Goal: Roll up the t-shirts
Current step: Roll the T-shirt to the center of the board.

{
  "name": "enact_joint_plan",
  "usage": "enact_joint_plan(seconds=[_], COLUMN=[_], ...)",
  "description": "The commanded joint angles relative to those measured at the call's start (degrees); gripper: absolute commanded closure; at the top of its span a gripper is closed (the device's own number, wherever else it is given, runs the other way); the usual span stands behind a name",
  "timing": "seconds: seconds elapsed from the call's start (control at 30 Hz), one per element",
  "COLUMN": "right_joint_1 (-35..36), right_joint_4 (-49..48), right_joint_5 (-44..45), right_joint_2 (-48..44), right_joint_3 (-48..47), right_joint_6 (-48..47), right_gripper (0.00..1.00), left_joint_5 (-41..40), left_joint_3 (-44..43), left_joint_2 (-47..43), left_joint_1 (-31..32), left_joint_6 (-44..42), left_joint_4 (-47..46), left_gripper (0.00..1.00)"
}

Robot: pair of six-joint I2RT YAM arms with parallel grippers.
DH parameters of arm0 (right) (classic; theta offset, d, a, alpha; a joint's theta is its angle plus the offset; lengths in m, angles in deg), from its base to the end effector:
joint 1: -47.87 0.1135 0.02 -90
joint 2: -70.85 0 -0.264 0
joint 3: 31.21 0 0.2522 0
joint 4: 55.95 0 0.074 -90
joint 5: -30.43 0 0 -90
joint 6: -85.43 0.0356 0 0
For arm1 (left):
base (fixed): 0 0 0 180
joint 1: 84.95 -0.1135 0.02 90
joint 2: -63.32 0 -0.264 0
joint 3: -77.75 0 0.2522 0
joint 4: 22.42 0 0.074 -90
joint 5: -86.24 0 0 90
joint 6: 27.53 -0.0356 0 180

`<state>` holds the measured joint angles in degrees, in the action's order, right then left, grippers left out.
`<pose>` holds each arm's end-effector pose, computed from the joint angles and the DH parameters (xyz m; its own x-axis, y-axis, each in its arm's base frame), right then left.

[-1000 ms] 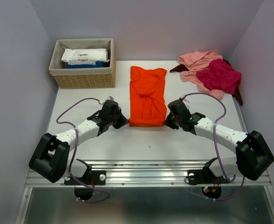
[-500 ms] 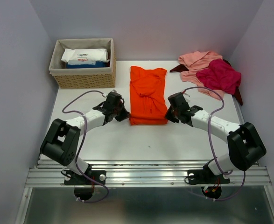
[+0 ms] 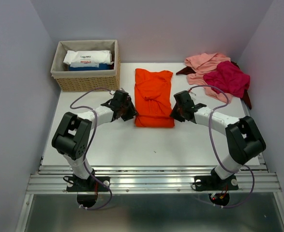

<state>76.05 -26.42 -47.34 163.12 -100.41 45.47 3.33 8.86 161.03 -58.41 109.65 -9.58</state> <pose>0.2932 0.1485 0.1920 -0.7166 0.4659 -0.5191 0.3132 0.8799 0.3575 0.3184 -0.1639 0.1809 -0.7899 -0.4191 -0.4476 -0.0787 0.7933 -0.6038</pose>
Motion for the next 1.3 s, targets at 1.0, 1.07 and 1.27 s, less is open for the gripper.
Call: enact_joint_plan(seconds=[1.0, 1.07, 1.27], right_joint_1=[0.5, 0.5, 0.5], right_joint_4=[-0.8, -0.9, -0.8], right_joint_5=[-1.5, -1.4, -1.3], right_joint_2=[8.0, 10.4, 7.5], right_joint_3=[-8.4, -9.0, -7.3], right_joint_6=[-10.4, -10.5, -10.3], right_gripper=[0.93, 0.93, 0.94], left_joint_5=[-10.2, -10.2, -11.0], left_joint_3=[-5.5, -4.9, -3.4], left_joint_2=[0.7, 1.9, -0.6], left_joint_1=[6.1, 5.4, 4.3], left_joint_6=[-8.7, -8.9, -11.2], left_joint_4=[1.4, -0.1, 0.0], left_gripper=[1.0, 1.0, 1.0])
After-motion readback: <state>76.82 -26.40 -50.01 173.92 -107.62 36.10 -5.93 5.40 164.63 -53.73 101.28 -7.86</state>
